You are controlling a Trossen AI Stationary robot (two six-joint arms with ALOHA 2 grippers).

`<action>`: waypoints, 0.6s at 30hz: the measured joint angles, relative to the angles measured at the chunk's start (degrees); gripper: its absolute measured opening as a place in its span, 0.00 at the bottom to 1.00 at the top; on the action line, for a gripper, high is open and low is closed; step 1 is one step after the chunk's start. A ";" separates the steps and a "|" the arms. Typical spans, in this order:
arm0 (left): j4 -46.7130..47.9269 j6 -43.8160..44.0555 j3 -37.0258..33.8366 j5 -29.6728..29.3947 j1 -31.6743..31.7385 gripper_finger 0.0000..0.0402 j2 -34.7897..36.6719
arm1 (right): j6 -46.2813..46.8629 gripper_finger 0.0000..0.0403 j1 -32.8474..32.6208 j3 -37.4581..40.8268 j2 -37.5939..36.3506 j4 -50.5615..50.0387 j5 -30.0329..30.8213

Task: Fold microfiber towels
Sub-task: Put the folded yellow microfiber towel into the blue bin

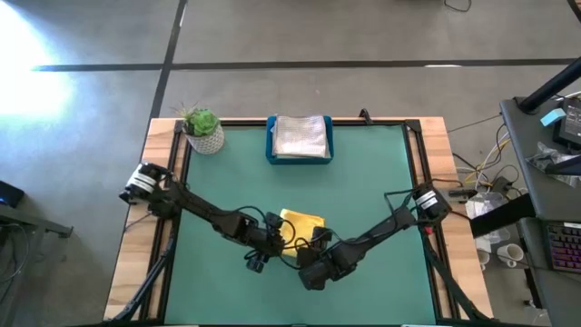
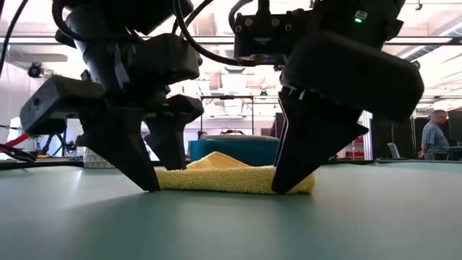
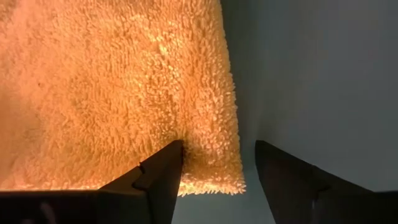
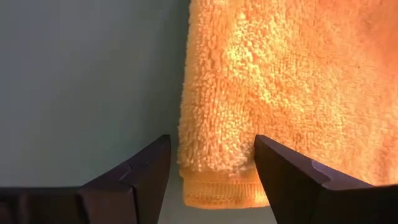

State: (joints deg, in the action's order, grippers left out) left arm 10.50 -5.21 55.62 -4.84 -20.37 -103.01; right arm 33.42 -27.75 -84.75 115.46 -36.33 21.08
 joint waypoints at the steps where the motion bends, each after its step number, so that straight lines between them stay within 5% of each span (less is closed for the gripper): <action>1: 0.00 -0.05 0.22 -0.08 0.01 0.47 -0.56 | 0.03 0.55 0.10 0.00 0.00 -0.13 -0.20; 10: -0.48 0.37 0.23 -4.40 -0.10 0.44 -2.19 | 0.12 0.41 0.38 0.02 0.00 -0.79 -0.72; 18: -3.48 0.24 0.19 -6.34 0.12 0.06 -2.18 | 0.73 0.16 0.39 0.04 -0.15 -0.85 -1.87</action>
State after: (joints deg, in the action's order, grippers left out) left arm 7.02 -4.97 55.81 -11.18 -20.25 -105.19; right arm 34.15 -27.35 -84.71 115.31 -37.18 19.22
